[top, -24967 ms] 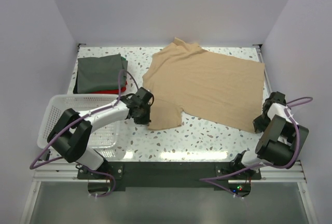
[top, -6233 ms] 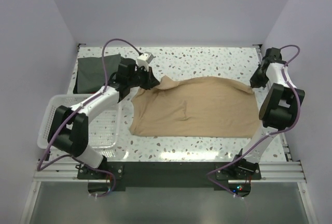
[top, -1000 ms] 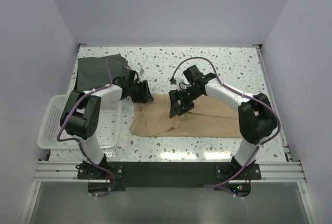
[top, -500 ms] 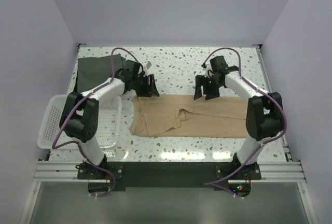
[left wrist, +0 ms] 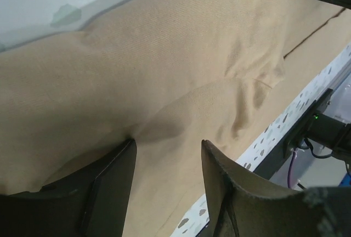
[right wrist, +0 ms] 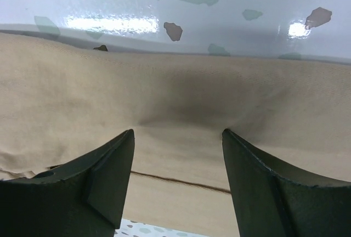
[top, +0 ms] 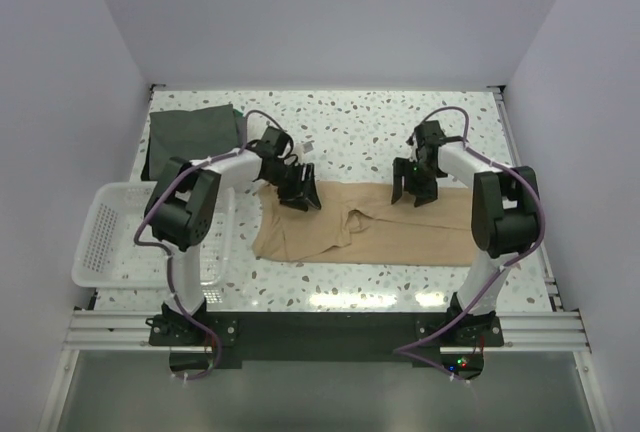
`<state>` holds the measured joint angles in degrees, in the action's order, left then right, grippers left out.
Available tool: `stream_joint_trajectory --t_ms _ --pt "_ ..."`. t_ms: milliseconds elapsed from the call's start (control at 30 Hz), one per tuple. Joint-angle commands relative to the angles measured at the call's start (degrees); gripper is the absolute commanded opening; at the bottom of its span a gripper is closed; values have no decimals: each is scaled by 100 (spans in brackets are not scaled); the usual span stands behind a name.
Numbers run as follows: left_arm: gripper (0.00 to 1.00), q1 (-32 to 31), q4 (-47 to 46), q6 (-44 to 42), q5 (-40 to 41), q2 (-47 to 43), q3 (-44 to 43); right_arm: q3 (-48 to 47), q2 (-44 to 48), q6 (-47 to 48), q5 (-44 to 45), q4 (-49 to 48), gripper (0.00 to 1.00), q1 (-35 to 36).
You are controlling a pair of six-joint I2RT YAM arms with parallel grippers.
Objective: Fold and stack the t-shirts
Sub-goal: Fold the tshirt
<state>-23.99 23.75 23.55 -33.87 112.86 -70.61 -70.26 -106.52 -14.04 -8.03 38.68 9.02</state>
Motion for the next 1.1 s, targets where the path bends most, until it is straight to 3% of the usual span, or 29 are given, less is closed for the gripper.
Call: stream_joint_trajectory --t_ms 0,200,400,500,833,1067 --pt "57 96 174 -334 372 657 -312 109 -53 -99 258 -44 69 -49" --pt "57 149 586 -421 942 1842 -1963 -14 -246 -169 408 158 69 -75" --pt "57 298 1518 -413 1400 3414 -4991 -444 -501 -265 698 640 70 -84" --pt "58 456 1651 -229 1575 3882 -5725 -752 -668 -336 698 895 70 -93" --pt "63 597 -1343 -17 601 3244 -4682 -1649 -599 172 399 1528 71 -84" --pt "65 579 -1698 588 214 2243 -4243 -1009 -71 525 162 1529 72 -93"
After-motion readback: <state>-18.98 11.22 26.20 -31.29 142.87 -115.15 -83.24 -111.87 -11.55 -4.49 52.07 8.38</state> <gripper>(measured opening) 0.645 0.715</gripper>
